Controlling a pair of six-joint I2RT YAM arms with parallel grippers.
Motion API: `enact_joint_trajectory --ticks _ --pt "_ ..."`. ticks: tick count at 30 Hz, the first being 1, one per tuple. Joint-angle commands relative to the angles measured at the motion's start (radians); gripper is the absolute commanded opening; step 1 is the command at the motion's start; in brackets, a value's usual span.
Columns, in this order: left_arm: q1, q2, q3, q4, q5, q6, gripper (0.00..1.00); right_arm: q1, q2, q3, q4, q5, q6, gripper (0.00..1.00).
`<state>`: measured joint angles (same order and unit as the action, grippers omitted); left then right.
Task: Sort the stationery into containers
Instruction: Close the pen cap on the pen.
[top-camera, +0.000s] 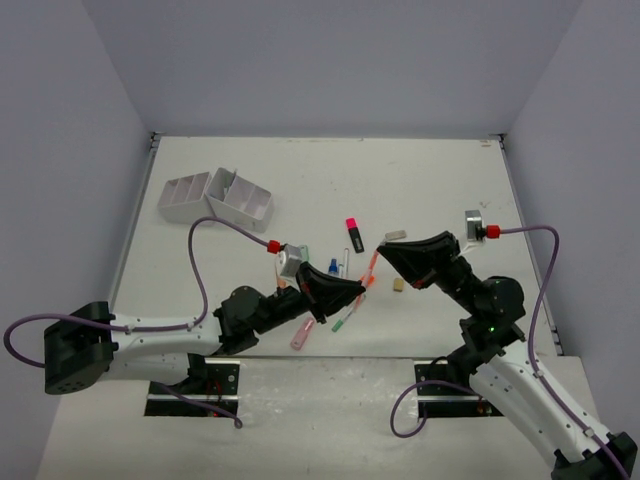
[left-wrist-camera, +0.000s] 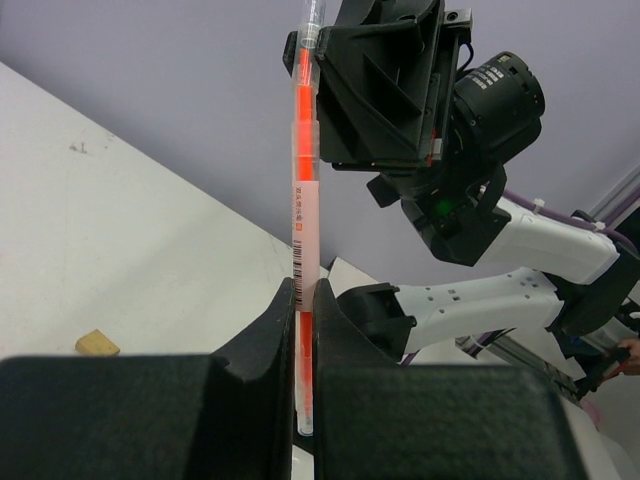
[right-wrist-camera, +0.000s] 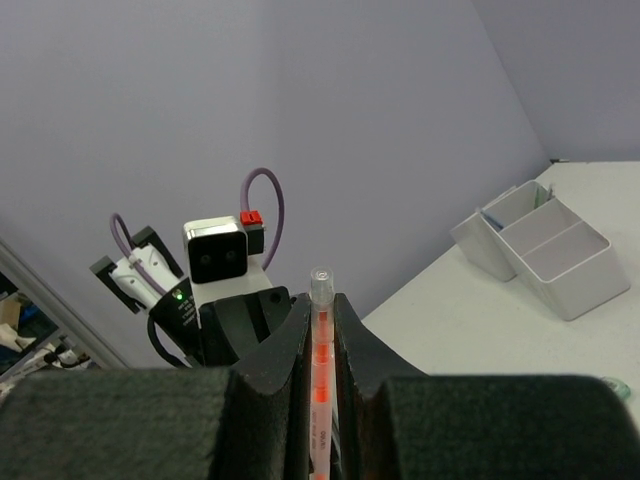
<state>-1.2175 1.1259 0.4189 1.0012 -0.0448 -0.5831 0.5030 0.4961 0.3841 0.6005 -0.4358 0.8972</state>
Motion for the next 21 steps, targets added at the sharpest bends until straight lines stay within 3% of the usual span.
enact_joint_trajectory --ticks 1,13,21 --pt "0.006 -0.006 0.052 0.044 0.003 0.014 0.0 0.002 -0.002 0.012 -0.01 -0.033 -0.047 0.0" --pt "0.014 -0.061 0.113 -0.047 -0.036 0.114 0.0 0.004 0.022 0.037 -0.16 -0.155 -0.16 0.0" --pt "0.023 -0.08 0.135 -0.085 -0.049 0.154 0.0 0.009 0.006 0.065 -0.279 -0.141 -0.241 0.0"
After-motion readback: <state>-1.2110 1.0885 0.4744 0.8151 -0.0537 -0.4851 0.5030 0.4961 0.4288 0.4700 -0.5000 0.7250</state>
